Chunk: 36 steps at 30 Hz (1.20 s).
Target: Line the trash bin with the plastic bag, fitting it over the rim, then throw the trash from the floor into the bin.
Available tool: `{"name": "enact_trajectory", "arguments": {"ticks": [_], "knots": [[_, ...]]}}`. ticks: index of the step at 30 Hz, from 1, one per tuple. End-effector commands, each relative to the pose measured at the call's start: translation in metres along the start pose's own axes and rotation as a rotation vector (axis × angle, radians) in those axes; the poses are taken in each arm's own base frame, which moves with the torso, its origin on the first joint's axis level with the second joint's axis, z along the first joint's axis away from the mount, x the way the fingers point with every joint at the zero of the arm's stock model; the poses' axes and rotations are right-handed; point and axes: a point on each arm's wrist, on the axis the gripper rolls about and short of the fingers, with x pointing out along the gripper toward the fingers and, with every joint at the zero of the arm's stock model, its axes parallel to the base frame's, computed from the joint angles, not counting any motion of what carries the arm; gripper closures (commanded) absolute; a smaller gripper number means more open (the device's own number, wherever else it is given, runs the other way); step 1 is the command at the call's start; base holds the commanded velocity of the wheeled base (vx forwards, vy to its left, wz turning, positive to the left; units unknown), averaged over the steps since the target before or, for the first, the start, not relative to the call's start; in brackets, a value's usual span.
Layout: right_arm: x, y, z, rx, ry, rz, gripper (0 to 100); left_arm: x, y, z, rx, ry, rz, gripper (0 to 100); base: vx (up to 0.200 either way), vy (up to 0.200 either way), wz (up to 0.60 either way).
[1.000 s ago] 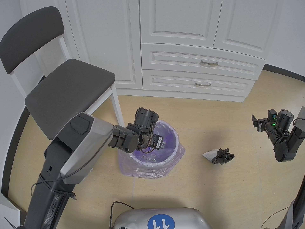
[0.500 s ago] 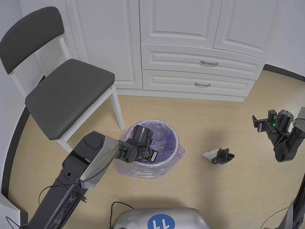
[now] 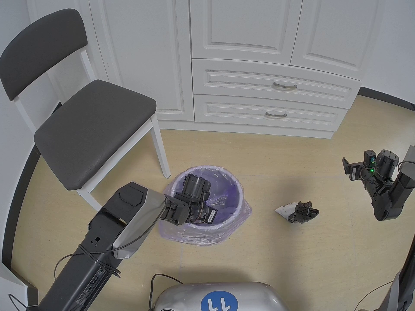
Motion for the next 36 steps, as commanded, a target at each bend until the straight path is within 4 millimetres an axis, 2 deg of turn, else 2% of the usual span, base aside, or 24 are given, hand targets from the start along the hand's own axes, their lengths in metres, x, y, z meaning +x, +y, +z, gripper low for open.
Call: {"name": "enact_trajectory", "arguments": {"ticks": [1,7,10,15,17,20,21,22,24,29,30,31,33,36], "knots": [[0.000,-0.002,-0.001,0.000,0.003,-0.006,0,-0.009,-0.009,0.012,0.011,-0.021,0.001,100,0.000,0.000,0.00],[-0.001,-0.003,0.000,0.000,0.000,-0.007,0,-0.040,-0.015,0.044,0.022,-0.030,0.105,100,0.000,0.000,0.00],[-0.002,-0.003,0.001,0.000,0.000,-0.007,0,-0.052,-0.014,0.048,0.021,-0.025,0.140,100,0.000,0.000,0.00],[-0.003,-0.003,0.002,0.000,-0.002,-0.006,0,-0.112,-0.009,0.063,-0.011,-0.039,0.189,100,0.000,0.000,0.00],[-0.003,-0.001,0.002,0.000,-0.001,-0.002,0,-0.133,-0.007,0.059,-0.016,-0.024,0.186,100,0.000,0.000,0.00],[-0.005,0.002,0.001,-0.001,0.001,0.006,0,-0.157,-0.007,0.030,0.001,0.043,0.158,100,0.000,0.000,0.00],[-0.005,0.002,0.001,-0.001,0.002,0.008,0,-0.161,-0.007,0.027,0.004,0.041,0.150,100,0.000,0.000,0.00],[-0.006,0.003,0.001,-0.001,0.003,0.010,0,-0.168,-0.006,0.009,0.017,0.051,0.132,100,0.000,0.000,0.00],[-0.007,0.005,0.001,-0.002,0.004,0.018,0,-0.171,-0.002,-0.010,0.048,0.041,0.122,100,0.000,0.000,0.00],[-0.005,0.005,-0.002,-0.002,0.014,0.018,0,-0.161,0.007,-0.039,0.085,0.003,0.118,100,0.000,0.000,0.00],[-0.004,0.004,-0.003,-0.002,0.016,0.015,0,-0.148,0.011,-0.054,0.085,0.018,0.122,100,0.000,0.000,0.00],[-0.004,0.004,-0.003,-0.002,0.016,0.014,0,-0.146,0.011,-0.056,0.086,0.021,0.122,100,0.000,0.000,0.00],[-0.004,0.003,-0.003,-0.002,0.017,0.012,0,-0.129,0.018,-0.071,0.084,0.053,0.130,100,0.000,0.000,0.00],[-0.002,0.004,-0.008,-0.003,0.029,0.014,0,-0.118,0.022,-0.076,0.074,0.048,0.126,100,0.000,0.000,0.00]]}}
